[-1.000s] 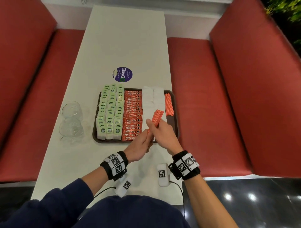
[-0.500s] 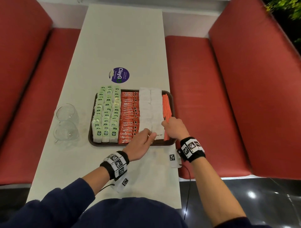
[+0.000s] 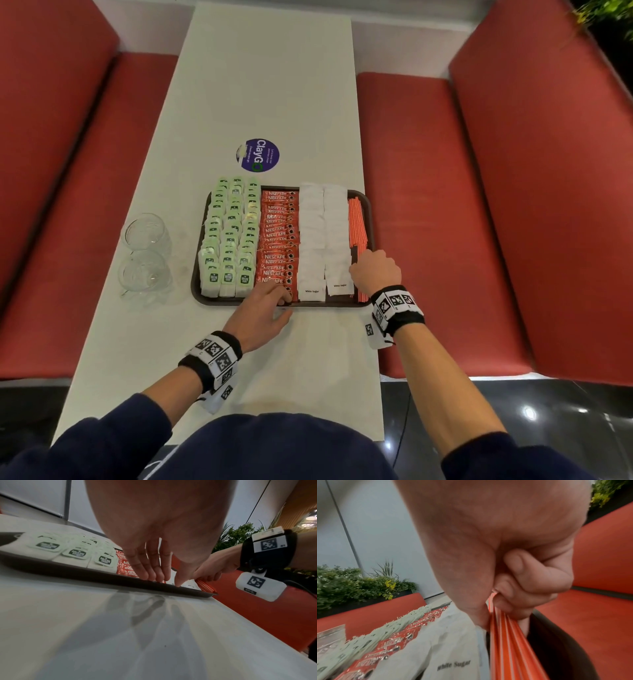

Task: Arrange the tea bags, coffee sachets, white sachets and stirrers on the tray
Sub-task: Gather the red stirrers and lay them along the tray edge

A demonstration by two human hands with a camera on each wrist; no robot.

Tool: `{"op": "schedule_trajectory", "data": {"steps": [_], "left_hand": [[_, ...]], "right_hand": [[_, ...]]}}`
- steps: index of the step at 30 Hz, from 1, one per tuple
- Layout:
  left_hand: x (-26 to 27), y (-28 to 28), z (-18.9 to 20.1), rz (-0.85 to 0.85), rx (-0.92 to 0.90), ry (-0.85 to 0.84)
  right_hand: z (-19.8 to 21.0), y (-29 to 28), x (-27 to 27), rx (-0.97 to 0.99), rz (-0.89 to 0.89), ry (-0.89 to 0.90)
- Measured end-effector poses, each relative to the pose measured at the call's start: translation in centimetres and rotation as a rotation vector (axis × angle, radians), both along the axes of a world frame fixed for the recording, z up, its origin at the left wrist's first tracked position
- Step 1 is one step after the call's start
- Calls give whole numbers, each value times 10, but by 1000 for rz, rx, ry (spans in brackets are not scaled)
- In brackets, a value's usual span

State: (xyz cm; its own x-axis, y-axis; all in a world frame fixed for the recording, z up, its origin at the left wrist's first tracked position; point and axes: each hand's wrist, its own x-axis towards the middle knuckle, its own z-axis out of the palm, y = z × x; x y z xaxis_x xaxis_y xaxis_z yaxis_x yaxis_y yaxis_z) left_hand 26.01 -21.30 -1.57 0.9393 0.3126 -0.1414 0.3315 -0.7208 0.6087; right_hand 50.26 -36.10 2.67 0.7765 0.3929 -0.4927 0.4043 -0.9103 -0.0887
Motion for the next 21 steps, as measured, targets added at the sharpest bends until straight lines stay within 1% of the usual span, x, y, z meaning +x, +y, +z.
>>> {"op": "schedule_trajectory", "data": {"steps": [4, 8, 10, 13, 15, 21], "left_hand": [[2, 0, 0, 5, -10, 12], [1, 3, 0, -2, -10, 7], [0, 3, 0, 7, -18, -9], [-2, 2, -1, 13, -19, -29], [-3, 2, -1, 16, -19, -33], [-2, 2, -2, 14, -15, -32]], "right_hand": [[4, -1, 5, 19, 17, -32], [8, -6, 9, 63, -17, -79], [9, -11, 9, 116, -39, -134], [5, -20, 2, 245, -66, -191], [2, -24, -8, 304, -87, -170], [-10, -32, -23, 358, -57, -117]]}}
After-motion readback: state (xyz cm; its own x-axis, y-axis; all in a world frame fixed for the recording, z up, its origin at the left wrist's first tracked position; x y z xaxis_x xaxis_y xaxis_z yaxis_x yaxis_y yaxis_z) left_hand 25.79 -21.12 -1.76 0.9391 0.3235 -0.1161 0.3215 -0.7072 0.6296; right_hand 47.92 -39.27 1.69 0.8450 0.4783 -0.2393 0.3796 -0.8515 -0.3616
